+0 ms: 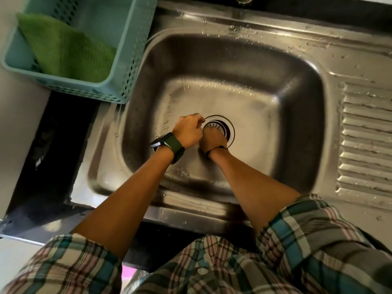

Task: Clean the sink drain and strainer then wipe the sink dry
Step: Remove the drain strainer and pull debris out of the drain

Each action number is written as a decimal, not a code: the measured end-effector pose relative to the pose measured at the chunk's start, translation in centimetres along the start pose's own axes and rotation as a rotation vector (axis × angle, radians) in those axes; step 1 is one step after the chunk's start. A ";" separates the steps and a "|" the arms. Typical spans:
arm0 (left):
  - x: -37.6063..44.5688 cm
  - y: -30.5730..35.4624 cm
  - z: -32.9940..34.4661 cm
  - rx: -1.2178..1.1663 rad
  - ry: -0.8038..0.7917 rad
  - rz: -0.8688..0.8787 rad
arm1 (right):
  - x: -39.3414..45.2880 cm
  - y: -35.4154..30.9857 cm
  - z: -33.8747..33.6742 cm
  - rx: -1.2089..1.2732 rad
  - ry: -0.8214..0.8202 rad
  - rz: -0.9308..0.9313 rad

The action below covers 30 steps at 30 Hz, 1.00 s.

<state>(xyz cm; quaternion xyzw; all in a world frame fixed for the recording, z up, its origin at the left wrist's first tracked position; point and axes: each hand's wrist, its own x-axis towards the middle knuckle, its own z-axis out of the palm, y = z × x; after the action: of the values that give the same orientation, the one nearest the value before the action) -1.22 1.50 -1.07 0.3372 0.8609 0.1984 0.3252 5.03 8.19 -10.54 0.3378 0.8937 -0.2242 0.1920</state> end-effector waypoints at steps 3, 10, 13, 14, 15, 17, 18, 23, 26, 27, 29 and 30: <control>0.1 0.2 0.0 -0.025 -0.008 -0.007 | -0.1 0.5 0.0 0.044 0.024 0.039; 0.1 0.2 -0.3 -0.077 0.032 -0.015 | 0.2 -0.2 -0.7 0.127 -0.020 0.090; 0.1 -0.1 -0.5 -0.074 0.036 -0.022 | 0.4 -0.1 -0.7 0.116 -0.026 0.097; 0.1 -0.2 -0.6 -0.071 0.040 -0.024 | 0.3 -0.1 -0.6 0.100 -0.022 0.089; 0.1 -0.2 -0.7 -0.066 0.042 -0.026 | 0.3 0.0 -0.5 0.086 -0.012 0.082; 0.2 -0.3 -0.7 -0.065 0.044 -0.032 | 0.2 -0.1 -0.4 0.073 0.002 0.078; 0.2 -0.3 -0.8 -0.065 0.045 -0.036 | 0.1 -0.2 -0.4 0.070 0.005 0.079; 0.5 -0.3 -0.9 -0.063 0.043 -0.039 | -0.2 -0.9 -0.2 0.063 0.000 0.106; 0.5 -0.4 -1.0 -0.049 0.041 -0.044 | 0.0 -0.7 -0.3 0.126 0.012 0.138; 0.5 -0.4 -1.0 -0.049 0.042 -0.047 | 0.0 -0.5 -0.4 0.147 0.011 0.141; 0.5 -0.3 -1.0 -0.051 0.044 -0.050 | 0.2 -0.3 -0.8 0.189 0.006 0.134; 0.5 -0.3 -1.1 -0.054 0.043 -0.052 | 0.2 -0.1 -1.0 0.231 0.011 0.133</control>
<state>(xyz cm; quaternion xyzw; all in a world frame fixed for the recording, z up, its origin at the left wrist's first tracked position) -2.40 1.53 -0.68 0.3017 0.8705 0.2203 0.3204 4.65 8.79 -9.75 0.4175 0.8385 -0.3106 0.1614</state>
